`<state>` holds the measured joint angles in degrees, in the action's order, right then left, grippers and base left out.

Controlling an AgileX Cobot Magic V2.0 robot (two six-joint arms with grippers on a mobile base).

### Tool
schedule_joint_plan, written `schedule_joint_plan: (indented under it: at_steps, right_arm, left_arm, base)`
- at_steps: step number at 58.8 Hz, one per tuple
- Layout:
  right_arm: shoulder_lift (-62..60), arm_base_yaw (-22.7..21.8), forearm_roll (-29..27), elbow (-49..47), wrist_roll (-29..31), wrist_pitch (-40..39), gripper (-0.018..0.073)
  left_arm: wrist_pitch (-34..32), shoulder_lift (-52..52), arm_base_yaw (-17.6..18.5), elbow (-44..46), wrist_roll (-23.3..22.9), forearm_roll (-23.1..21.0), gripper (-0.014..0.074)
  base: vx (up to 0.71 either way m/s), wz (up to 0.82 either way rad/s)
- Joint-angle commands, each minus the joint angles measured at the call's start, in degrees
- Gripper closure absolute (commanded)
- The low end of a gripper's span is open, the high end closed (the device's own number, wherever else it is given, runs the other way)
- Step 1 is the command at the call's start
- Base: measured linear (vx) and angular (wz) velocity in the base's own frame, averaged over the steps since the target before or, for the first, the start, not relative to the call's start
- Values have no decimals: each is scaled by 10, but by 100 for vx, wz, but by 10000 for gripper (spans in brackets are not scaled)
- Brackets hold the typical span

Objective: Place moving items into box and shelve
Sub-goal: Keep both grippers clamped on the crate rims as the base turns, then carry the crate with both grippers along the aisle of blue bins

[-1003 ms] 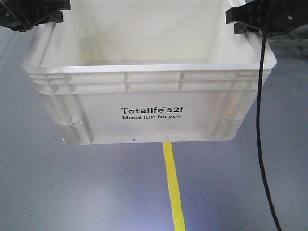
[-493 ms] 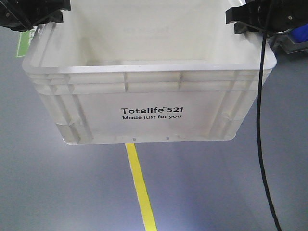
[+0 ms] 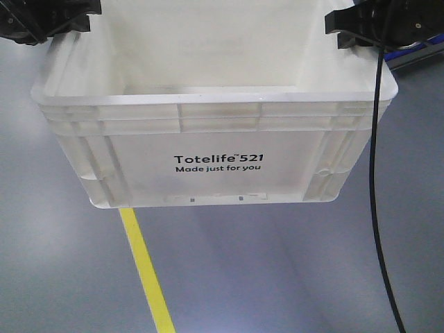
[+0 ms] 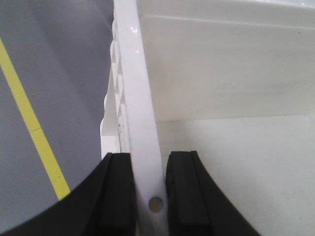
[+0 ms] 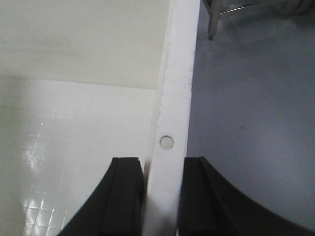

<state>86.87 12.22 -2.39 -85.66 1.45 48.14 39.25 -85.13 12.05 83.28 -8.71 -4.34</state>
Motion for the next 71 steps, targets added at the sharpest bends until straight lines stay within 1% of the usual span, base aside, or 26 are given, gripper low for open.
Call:
schedule_joint_plan:
  at_steps: [1,30,71]
  right_arm:
    - [-31,4,-25,-29,9,-84,572]
    - [-31,4,-25,-29,9,-84,572]
    - [-31,4,-25,-29,9,-84,572]
  left_arm:
    - [-85,33,8,31,8,-33,610]
    - [-85,33,8,31,8,-33,610]
    - [-85,33,8,31,8,-32,610]
  base:
    - [40,-43]
    - [36,-52]
    - [29,-52]
